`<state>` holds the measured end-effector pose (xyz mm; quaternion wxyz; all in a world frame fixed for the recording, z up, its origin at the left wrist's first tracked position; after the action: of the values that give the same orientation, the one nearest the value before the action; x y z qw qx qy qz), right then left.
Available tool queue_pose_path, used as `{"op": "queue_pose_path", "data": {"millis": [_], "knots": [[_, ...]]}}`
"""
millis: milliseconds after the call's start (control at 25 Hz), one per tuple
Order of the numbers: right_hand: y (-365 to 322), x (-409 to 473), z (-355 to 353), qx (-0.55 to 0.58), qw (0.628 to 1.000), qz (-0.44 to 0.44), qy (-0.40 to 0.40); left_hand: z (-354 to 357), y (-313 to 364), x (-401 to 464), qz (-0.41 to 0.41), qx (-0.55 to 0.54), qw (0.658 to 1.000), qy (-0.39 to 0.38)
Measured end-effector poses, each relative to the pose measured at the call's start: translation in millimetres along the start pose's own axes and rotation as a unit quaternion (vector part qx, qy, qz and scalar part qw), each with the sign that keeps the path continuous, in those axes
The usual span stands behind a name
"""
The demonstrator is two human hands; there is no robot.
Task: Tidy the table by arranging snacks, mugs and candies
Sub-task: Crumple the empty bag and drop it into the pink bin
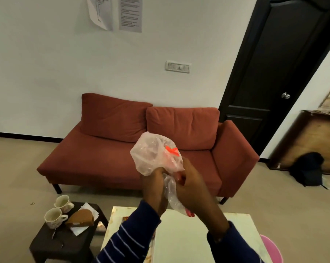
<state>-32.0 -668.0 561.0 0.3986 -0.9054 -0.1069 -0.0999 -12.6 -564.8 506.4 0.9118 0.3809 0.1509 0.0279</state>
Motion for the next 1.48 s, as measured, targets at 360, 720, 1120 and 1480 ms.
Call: {"op": "queue_pose_path", "data": {"millis": [360, 720, 1120, 1480], "knots": [[6.2, -57.6, -29.7, 0.028, 0.972, -0.11, 0.204, 32.6, -17.2, -38.4, -0.073, -0.127, 0.984, -0.098], [76.5, -97.6, -112.8, 0.089, 0.95, -0.015, 0.299, 101.5, -108.6, -104.9, -0.064, -0.014, 0.973, -0.223], [179.3, -139.4, -219.0, 0.202, 0.966, 0.062, 0.151, 215.4, -191.1, -189.6, 0.349, 0.212, 0.849, -0.334], [248.7, -165.9, -216.5, 0.418, 0.89, 0.178, 0.042, 202.3, -251.4, -145.9, 0.233, 0.218, 0.942, -0.101]]}}
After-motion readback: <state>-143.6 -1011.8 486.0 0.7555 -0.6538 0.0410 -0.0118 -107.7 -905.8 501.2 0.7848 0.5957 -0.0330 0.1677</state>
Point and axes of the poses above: each hand's wrist, its own x-axis towards the middle knuckle, its own z-axis out of the palm, y = z × x, the point moved 5 cm from there along x, towards the middle knuckle, and after that the axes turned 13 degrees about -x, right-handed, at the moved point
